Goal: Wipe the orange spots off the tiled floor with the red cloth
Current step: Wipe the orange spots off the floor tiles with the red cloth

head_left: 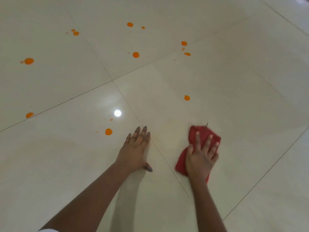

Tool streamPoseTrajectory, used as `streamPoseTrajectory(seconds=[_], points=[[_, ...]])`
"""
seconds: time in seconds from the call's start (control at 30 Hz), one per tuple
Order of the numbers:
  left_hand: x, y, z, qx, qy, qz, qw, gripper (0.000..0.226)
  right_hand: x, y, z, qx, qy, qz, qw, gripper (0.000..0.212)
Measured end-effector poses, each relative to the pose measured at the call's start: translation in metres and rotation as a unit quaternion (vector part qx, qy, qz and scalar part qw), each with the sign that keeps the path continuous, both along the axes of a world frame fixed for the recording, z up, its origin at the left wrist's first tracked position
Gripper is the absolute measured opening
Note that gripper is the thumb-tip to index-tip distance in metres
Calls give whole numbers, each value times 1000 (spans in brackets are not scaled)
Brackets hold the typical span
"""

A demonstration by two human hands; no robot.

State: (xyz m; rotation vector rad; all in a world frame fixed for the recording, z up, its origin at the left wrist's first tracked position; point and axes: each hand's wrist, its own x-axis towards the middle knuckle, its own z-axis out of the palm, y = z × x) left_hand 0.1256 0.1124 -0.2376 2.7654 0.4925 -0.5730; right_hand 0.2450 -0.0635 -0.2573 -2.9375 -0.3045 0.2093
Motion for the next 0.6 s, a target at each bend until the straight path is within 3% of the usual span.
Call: streamPoseTrajectory(seconds=[0.1, 0.2, 0.3, 0.4, 0.5, 0.6], points=[[1, -1, 2, -2, -3, -3, 1000, 126, -60, 28, 1, 18, 27, 139, 990, 58], [8, 5, 0, 2, -18, -8, 1000, 126, 6, 64, 4, -12, 12, 251, 968, 60], [8, 6, -2, 2, -5, -9, 1000, 128, 74, 34, -2, -49, 8, 144, 988, 66], [6, 2, -5, 0, 3, -5, 1000, 128, 35, -7, -7, -9, -8, 13, 1000, 63], [8, 0, -2, -4, 10, -7, 1000, 126, -44, 14, -8, -3, 22, 93, 995, 58], [6, -1, 1, -8, -3, 4, 1000, 123, -21, 57, -3, -12, 12, 225, 974, 58]])
